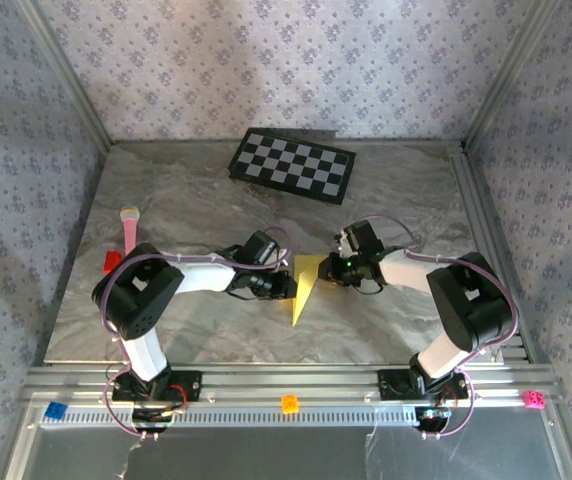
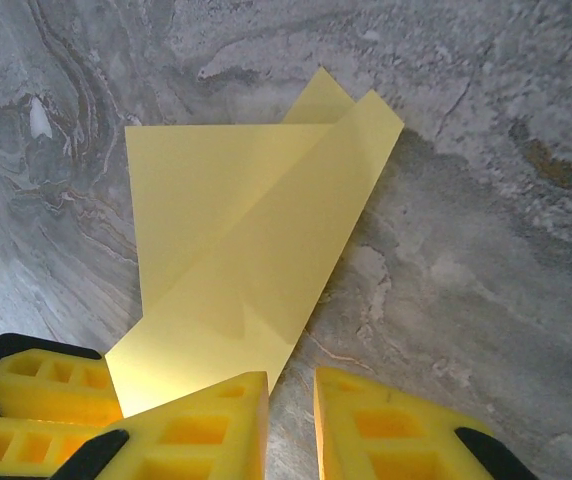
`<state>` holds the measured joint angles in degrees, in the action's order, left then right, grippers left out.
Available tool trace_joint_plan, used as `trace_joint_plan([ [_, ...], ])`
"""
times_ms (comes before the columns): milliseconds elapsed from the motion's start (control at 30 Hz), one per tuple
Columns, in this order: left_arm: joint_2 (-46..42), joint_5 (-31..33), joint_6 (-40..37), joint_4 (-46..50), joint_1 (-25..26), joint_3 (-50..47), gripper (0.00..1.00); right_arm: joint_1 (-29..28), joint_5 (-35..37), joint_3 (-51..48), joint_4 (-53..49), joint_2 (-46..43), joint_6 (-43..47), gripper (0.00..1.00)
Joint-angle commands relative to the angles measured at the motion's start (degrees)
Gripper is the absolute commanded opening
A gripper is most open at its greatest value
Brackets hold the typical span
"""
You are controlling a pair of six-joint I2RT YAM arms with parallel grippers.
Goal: Fold a paper plane with a square sheet of paper (pick it up from the middle)
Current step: Move a paper plane to the center of the table.
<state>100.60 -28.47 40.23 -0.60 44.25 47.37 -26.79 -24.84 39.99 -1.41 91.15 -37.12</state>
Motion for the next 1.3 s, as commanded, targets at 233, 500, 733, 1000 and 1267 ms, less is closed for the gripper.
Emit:
trace_joint_plan([
  [233, 1.69, -3.07, 1.21, -3.32, 0.45, 1.59, 0.2, -0.26, 0.32, -0.52, -0.24, 0.77, -0.76, 0.21],
  [500, 2.85, -3.56, 3.29, -6.56, 0.41, 0.88, 0.18, -0.28, 0.24, -0.7, -0.09, 1.12, -0.66, 0.21],
  [733, 3.0, -3.79, 4.43, -8.68, 0.4, 0.61, 0.16, -0.28, 0.56, -1.3, 0.27, 1.21, -0.93, 0.21],
  [1000, 4.46, -4.62, 5.21, -9.74, 0.41, 0.87, 0.19, -0.28, 0.52, -1.74, 0.52, 1.47, -1.06, 0.21],
  [1267, 5.18, -5.51, 6.71, -12.12, 0.41, 0.93, 0.21, -0.28, 0.47, -1.97, 0.85, 1.75, -1.02, 0.21],
])
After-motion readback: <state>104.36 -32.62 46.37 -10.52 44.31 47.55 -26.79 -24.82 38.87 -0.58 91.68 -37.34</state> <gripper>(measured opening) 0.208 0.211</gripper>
